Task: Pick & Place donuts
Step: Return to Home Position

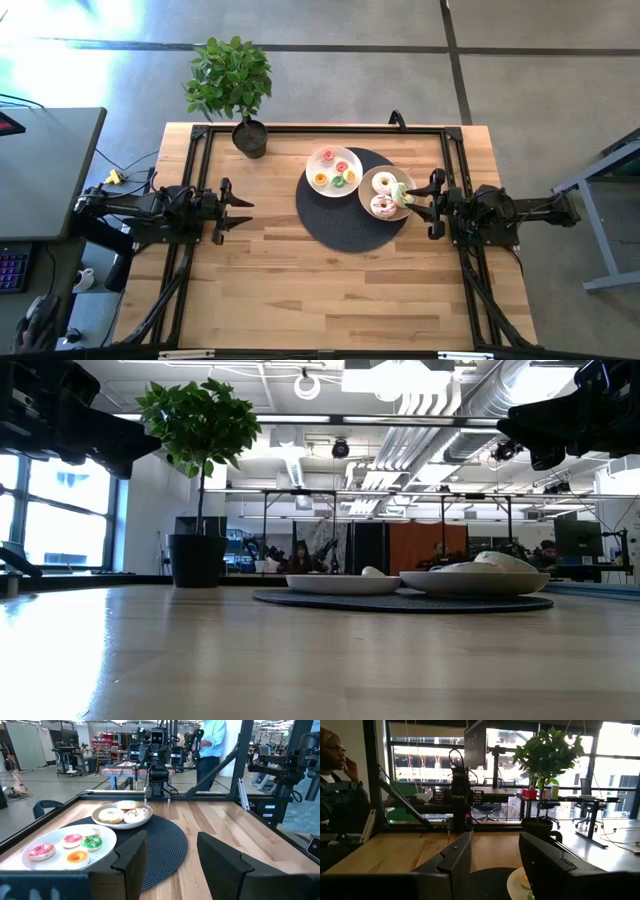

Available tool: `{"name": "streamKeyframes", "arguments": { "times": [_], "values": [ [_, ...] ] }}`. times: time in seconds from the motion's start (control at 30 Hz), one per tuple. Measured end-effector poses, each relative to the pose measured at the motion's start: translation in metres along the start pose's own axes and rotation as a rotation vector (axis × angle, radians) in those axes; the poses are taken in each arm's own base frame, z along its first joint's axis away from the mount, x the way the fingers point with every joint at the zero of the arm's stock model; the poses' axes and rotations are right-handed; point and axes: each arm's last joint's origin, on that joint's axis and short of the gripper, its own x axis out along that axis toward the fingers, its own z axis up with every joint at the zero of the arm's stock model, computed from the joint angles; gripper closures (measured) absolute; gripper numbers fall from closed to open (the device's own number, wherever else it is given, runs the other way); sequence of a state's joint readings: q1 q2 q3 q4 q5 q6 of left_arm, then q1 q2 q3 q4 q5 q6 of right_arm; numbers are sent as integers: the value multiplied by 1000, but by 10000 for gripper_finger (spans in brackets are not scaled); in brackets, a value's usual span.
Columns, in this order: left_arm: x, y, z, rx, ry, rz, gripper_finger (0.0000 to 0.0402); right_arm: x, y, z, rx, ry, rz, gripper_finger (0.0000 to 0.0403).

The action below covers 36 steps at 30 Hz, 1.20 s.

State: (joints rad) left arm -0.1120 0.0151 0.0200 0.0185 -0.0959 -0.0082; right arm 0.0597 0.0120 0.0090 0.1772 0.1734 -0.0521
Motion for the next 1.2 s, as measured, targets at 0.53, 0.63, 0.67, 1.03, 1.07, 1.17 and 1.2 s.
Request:
{"name": "streamKeyframes", "arguments": {
  "times": [0.53, 0.63, 0.67, 1.03, 1.07, 1.17, 1.2],
  "values": [
    [0, 0, 0, 0, 0, 1, 231, 0, 0, 0, 0, 0, 0, 240],
    [0, 0, 0, 0, -1, 1, 231, 0, 0, 0, 0, 0, 0, 243],
    [0, 0, 0, 0, -1, 1, 231, 0, 0, 0, 0, 0, 0, 244],
    [0, 0, 0, 0, 0, 2, 231, 0, 0, 0, 0, 0, 0, 240],
    [0, 0, 0, 0, 0, 2, 231, 0, 0, 0, 0, 0, 0, 240],
    [0, 0, 0, 0, -1, 2, 231, 0, 0, 0, 0, 0, 0, 243],
    [0, 0, 0, 0, 0, 2, 231, 0, 0, 0, 0, 0, 0, 244]
  ]
}}
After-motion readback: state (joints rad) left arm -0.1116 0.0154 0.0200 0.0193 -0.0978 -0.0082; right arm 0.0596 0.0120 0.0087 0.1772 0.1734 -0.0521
